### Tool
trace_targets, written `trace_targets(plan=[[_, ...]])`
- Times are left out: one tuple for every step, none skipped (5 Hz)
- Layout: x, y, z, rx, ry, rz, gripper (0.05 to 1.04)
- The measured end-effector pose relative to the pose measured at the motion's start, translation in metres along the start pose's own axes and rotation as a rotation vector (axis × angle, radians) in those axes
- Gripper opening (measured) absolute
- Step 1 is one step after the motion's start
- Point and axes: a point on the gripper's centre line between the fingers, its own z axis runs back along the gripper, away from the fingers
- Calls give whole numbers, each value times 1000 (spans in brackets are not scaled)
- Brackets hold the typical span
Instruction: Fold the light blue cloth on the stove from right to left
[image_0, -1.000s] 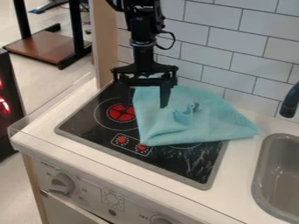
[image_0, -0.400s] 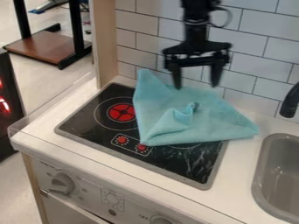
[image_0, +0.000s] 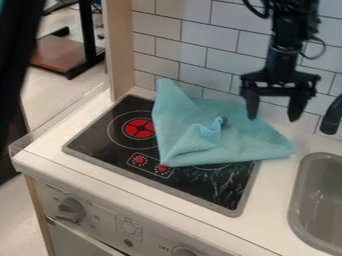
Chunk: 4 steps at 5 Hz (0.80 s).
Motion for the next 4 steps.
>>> trace_targets(plan=[[4, -7, -18, 19, 6, 5, 999], [7, -11, -33, 23, 15, 11, 999], [10, -18, -42, 9, 30, 14, 999], [15, -22, -49, 5, 32, 19, 999]])
